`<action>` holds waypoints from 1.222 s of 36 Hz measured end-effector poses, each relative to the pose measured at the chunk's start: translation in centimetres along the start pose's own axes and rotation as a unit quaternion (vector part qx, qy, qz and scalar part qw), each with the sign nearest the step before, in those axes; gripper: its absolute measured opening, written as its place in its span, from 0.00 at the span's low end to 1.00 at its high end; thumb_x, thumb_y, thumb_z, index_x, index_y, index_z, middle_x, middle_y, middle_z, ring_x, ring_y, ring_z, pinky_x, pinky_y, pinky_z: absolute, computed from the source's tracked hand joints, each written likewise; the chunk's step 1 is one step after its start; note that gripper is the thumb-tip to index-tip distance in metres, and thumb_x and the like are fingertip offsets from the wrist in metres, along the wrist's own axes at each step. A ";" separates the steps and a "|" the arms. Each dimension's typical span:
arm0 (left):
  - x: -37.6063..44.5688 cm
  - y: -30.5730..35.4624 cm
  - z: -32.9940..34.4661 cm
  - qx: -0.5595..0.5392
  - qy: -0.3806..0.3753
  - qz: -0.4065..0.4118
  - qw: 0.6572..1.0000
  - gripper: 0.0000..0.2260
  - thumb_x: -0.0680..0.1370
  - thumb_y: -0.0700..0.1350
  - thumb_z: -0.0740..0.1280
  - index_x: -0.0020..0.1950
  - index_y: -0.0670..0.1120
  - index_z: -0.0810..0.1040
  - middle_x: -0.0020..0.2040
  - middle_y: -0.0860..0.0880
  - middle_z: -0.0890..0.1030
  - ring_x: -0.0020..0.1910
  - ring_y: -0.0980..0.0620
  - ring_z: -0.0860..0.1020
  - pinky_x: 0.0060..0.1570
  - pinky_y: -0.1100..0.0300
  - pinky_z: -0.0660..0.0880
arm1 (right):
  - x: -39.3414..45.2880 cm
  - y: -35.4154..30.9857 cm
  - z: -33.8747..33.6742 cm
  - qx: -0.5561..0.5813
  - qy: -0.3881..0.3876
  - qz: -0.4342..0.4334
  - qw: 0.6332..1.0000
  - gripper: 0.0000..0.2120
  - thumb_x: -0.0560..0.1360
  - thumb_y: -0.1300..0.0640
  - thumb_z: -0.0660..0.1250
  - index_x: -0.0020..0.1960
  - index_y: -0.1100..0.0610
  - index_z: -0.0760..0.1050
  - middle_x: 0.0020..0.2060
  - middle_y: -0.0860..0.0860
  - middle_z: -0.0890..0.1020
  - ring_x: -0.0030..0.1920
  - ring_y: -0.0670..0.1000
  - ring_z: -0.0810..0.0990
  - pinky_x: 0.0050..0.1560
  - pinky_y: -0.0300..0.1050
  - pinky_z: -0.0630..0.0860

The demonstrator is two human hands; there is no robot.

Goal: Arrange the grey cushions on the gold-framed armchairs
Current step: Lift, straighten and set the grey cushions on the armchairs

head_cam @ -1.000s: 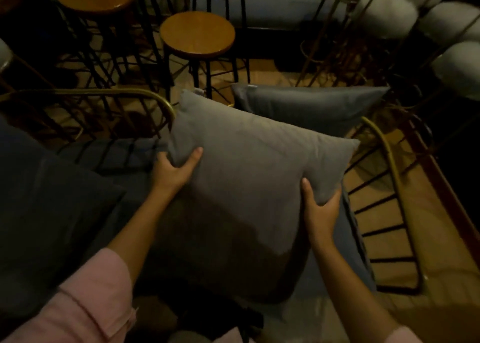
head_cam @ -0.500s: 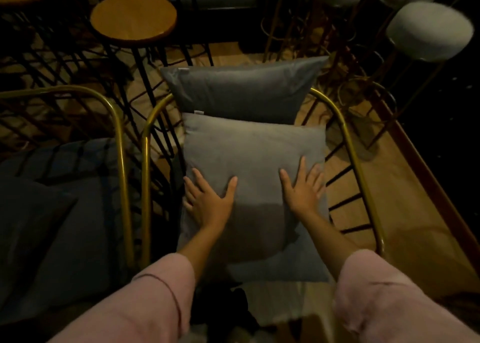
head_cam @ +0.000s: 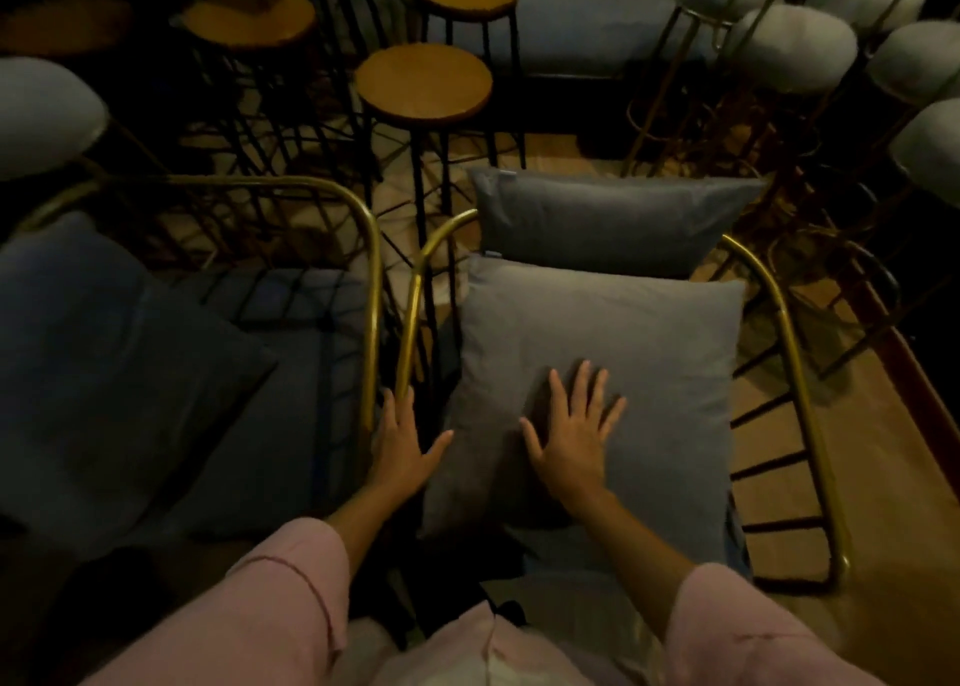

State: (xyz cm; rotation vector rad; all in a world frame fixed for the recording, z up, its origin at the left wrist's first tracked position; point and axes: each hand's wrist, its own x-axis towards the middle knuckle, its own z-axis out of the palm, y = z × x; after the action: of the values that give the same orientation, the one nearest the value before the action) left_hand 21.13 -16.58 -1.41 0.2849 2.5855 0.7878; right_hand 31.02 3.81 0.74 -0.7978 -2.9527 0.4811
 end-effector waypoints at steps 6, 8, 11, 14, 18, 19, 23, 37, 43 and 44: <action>0.4 -9.8 -8.9 0.010 0.068 -0.100 0.993 0.41 0.75 0.54 0.70 0.80 0.43 0.51 0.80 0.37 0.46 0.79 0.37 0.53 0.73 0.42 0.57 | 1.4 -8.5 2.6 0.056 -0.032 -0.056 0.996 0.35 0.73 0.40 0.58 0.75 0.58 0.66 0.78 0.62 0.60 0.79 0.64 0.51 0.74 0.69 0.41; 0.6 -13.3 -12.2 0.015 0.089 -0.130 0.987 0.41 0.75 0.53 0.71 0.80 0.43 0.52 0.80 0.36 0.47 0.78 0.35 0.54 0.73 0.42 0.57 | 2.0 -12.1 3.4 0.099 -0.045 -0.055 0.993 0.34 0.74 0.42 0.61 0.75 0.58 0.65 0.78 0.61 0.59 0.79 0.63 0.51 0.75 0.65 0.44; 1.0 -18.3 -17.4 0.025 0.109 -0.173 0.979 0.41 0.75 0.54 0.71 0.80 0.45 0.52 0.81 0.39 0.46 0.77 0.35 0.55 0.73 0.40 0.56 | 2.7 -18.0 4.6 0.143 -0.081 -0.049 0.985 0.33 0.76 0.50 0.68 0.76 0.59 0.62 0.78 0.60 0.61 0.79 0.60 0.55 0.76 0.59 0.50; 1.8 -23.1 -22.5 0.046 0.115 -0.185 0.975 0.39 0.75 0.55 0.69 0.79 0.45 0.53 0.81 0.41 0.45 0.78 0.36 0.53 0.74 0.40 0.54 | 3.0 -23.1 7.2 0.209 -0.121 -0.018 0.970 0.33 0.74 0.54 0.71 0.74 0.62 0.65 0.71 0.62 0.71 0.73 0.62 0.67 0.72 0.54 0.63; 3.9 -28.9 -29.2 0.067 0.123 -0.188 0.972 0.39 0.76 0.56 0.69 0.79 0.45 0.54 0.81 0.43 0.46 0.79 0.39 0.49 0.75 0.41 0.53 | 3.0 -30.1 10.4 0.264 -0.178 0.023 0.948 0.34 0.73 0.55 0.73 0.74 0.62 0.63 0.68 0.59 0.75 0.70 0.61 0.72 0.68 0.50 0.68; 4.6 -30.2 -30.9 0.075 0.122 -0.187 0.972 0.39 0.76 0.56 0.69 0.79 0.44 0.54 0.82 0.43 0.46 0.80 0.40 0.48 0.76 0.41 0.52 | 3.0 -31.9 11.1 0.270 -0.192 0.026 0.943 0.35 0.74 0.56 0.73 0.75 0.62 0.62 0.69 0.60 0.74 0.70 0.61 0.72 0.68 0.49 0.67; 7.6 -35.1 -36.8 0.108 0.112 -0.167 0.974 0.39 0.77 0.56 0.68 0.79 0.43 0.52 0.82 0.43 0.47 0.80 0.42 0.46 0.76 0.43 0.50 | 2.6 -38.3 14.2 0.294 -0.275 0.056 0.914 0.39 0.76 0.56 0.71 0.78 0.61 0.52 0.71 0.61 0.72 0.70 0.61 0.73 0.64 0.46 0.69; 20.3 -45.8 -45.3 0.242 0.134 -0.045 0.960 0.47 0.68 0.72 0.66 0.79 0.49 0.56 0.81 0.45 0.56 0.80 0.44 0.51 0.77 0.41 0.46 | 2.9 -54.3 28.2 0.531 -0.327 0.299 0.722 0.34 0.67 0.38 0.75 0.64 0.52 0.66 0.64 0.55 0.77 0.60 0.55 0.77 0.52 0.46 0.79; 24.0 -49.0 -45.8 0.272 0.143 -0.041 0.951 0.56 0.58 0.84 0.54 0.79 0.57 0.48 0.82 0.49 0.52 0.80 0.43 0.49 0.76 0.38 0.45 | 4.2 -53.7 37.7 0.544 -0.326 0.354 0.687 0.58 0.58 0.20 0.66 0.75 0.59 0.66 0.71 0.56 0.73 0.69 0.59 0.74 0.69 0.59 0.71; 24.6 -49.4 -45.8 0.263 0.144 -0.046 0.953 0.57 0.56 0.84 0.53 0.79 0.58 0.46 0.82 0.49 0.51 0.80 0.42 0.48 0.75 0.38 0.45 | 4.4 -54.4 37.2 0.540 -0.335 0.372 0.677 0.56 0.62 0.21 0.64 0.77 0.58 0.62 0.73 0.56 0.71 0.71 0.60 0.71 0.71 0.60 0.69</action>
State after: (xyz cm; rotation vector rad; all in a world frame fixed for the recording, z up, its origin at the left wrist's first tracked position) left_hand -24.91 -71.55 -3.41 0.2100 3.0274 0.0940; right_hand -3.71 -49.11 -18.10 -1.7113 -1.7429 2.6319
